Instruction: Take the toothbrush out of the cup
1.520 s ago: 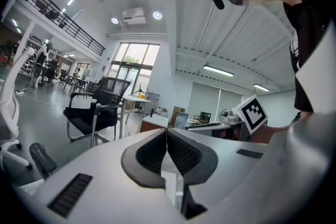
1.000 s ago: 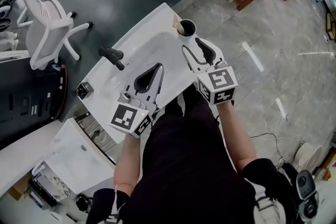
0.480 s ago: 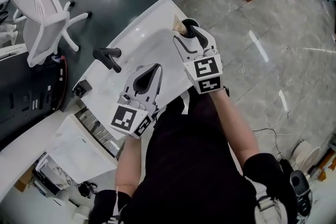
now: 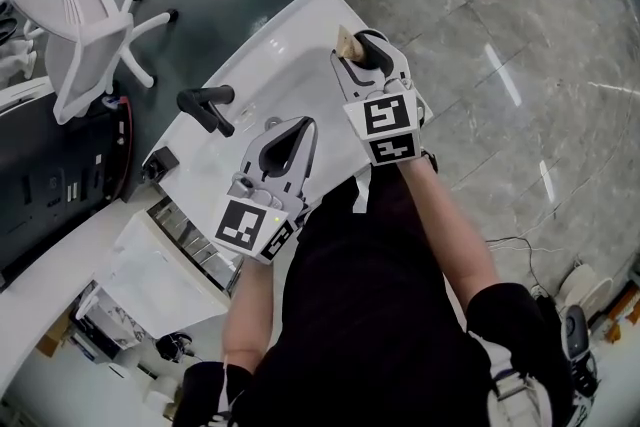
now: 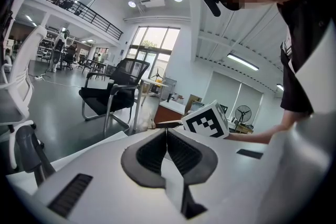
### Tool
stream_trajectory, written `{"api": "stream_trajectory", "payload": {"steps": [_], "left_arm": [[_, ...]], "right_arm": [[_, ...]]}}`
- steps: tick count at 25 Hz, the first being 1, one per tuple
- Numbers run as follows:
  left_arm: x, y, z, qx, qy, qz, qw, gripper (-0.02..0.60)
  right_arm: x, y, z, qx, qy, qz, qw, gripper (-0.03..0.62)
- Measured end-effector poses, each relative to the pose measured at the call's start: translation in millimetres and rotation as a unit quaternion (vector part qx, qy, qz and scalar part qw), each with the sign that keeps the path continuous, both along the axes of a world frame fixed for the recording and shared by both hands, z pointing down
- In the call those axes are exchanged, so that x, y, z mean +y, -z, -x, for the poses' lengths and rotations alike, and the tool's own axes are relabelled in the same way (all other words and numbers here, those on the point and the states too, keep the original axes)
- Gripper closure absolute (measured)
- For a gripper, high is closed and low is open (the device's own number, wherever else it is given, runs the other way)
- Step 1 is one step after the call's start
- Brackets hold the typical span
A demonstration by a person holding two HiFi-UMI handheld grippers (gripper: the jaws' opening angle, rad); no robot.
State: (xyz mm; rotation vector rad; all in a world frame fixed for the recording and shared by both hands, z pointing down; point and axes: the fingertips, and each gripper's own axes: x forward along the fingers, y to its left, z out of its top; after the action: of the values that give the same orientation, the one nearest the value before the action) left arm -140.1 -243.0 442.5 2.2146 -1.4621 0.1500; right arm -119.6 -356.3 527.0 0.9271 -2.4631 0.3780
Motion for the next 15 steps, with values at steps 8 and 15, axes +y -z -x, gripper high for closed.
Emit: {"api": "stream_trajectory", "payload": {"steps": [8,15], "left_arm": [[-3.5,-0.9,-1.4,0.006,-0.007,-0.002,1.0,0.566],[-0.4,4.1,-6.8,0.007,-0.022,-0.008,0.9997,0.566]], "right_arm": [[-4.2,6.7,-12.1,0.006,-0.021,-0.01,1.0,0.492],[-8.8,13.9,-27.7,0.012,-0.048,-0.026,0.998,0.536]]}}
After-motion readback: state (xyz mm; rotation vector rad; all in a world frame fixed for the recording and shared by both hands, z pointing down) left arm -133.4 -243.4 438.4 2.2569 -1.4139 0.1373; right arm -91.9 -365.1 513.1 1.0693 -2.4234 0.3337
